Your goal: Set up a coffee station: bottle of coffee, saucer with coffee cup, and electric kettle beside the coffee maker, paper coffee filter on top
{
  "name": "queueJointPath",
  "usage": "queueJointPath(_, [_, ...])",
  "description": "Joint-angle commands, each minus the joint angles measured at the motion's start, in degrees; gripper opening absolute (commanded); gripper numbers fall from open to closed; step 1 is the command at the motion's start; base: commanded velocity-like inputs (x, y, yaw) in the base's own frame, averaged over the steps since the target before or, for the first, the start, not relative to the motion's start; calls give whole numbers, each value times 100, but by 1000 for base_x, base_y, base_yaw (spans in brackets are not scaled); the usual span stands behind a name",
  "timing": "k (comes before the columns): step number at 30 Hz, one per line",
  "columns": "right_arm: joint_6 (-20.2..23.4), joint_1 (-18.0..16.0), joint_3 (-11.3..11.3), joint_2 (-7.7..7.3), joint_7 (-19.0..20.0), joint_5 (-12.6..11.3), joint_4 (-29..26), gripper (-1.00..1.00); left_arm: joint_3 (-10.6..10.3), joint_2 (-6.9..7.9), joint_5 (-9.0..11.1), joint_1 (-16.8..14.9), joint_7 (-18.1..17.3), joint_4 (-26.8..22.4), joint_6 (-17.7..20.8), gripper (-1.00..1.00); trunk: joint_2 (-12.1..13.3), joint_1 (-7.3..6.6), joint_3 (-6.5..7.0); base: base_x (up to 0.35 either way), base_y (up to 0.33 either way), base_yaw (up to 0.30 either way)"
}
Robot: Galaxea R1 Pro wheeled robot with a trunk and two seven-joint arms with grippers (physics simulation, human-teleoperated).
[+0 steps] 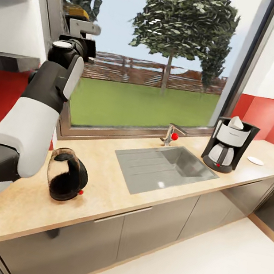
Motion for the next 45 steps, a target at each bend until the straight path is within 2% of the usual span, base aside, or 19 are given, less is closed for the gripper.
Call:
queueJointPath(1, [29, -5, -40, 2, -12, 61, -6, 100, -20, -9, -46, 53, 10, -15, 36, -100, -14, 2, -13, -45, -7, -285])
queueJointPath(2, [29, -5, -40, 2, -12, 60, -6, 100, -27, -18, -46, 85, 10, -17, 31, -100, -14, 2, -13, -36, -6, -285])
queueJointPath(3, [29, -5, -40, 2, -12, 59, -6, 100, -90, -125, -41, 335, 2, -23, -7, -100, -14, 2, -13, -9, -1, -285])
queueJointPath(6, [22, -5, -40, 2, -15, 59, -6, 100, -124, -257, -44, 648, -166, -47, -92, -100, -14, 2, -13, -4, -1, -263])
queueJointPath(10, [0, -5, -40, 5, -20, 58, -9, 100, -152, -309, -47, 1173, -610, -335, -313, -100, -14, 2, -13, -1, 0, -79])
queueJointPath(12, [-21, -5, -44, 3, -20, 55, -19, 100, -160, -298, -43, 1534, -854, -588, -350, -100, -14, 2, -13, 0, 0, -20])
queueJointPath(15, [-492, -5, -58, 7, -13, 42, -170, 100, -161, -251, -64, 2591, -1685, -1233, -572, -100, -14, 2, -13, 0, 0, -5])
queueJointPath(17, [-630, -5, -72, 11, -13, 33, -192, 100, -148, -196, -73, 2953, -2028, -1486, -762, -100, -14, 2, -13, 0, 0, -1])
queueJointPath(20, [-725, -5, -75, 42, -12, 19, -206, 100, -144, -82, -60, 3442, -2746, -1827, -899, -100, -14, 2, -13, 0, 0, 0])
queueJointPath(24, [-837, -5, -82, 46, -12, 15, -215, 100, -182, -75, -48, 3678, -3144, -1936, -916, -100, -14, 2, -13, 0, 0, 0])
queueJointPath(27, [-872, -5, -90, 36, -12, 13, -216, 100, -178, -101, -41, 3733, -3293, -1972, -912, -100, -14, 2, -13, 0, 0, -2])
queueJointPath(28, [-882, -5, -92, 21, -12, 7, -217, 100, -176, -138, -39, 3905, -3358, -2059, -916, -100, -14, 2, -13, 0, 0, -176])
queueJointPath(31, [-884, -5, -99, 15, -12, -1, -217, 100, -211, -149, -39, 4091, -3376, -2210, -919, -100, -14, 2, -13, 0, 0, -226])
queueJointPath(37, [-885, -5, -105, 19, -8, -3, -212, 100, -254, -141, -46, 4215, -3334, -2383, -911, -100, -14, 2, -13, 0, 0, -258])
queueJointPath(45, [-885, -5, -96, 28, -11, -4, -208, 100, -282, -159, -33, 4884, -3359, -2506, -947, -100, -14, 2, -13, 64, -39, -265])
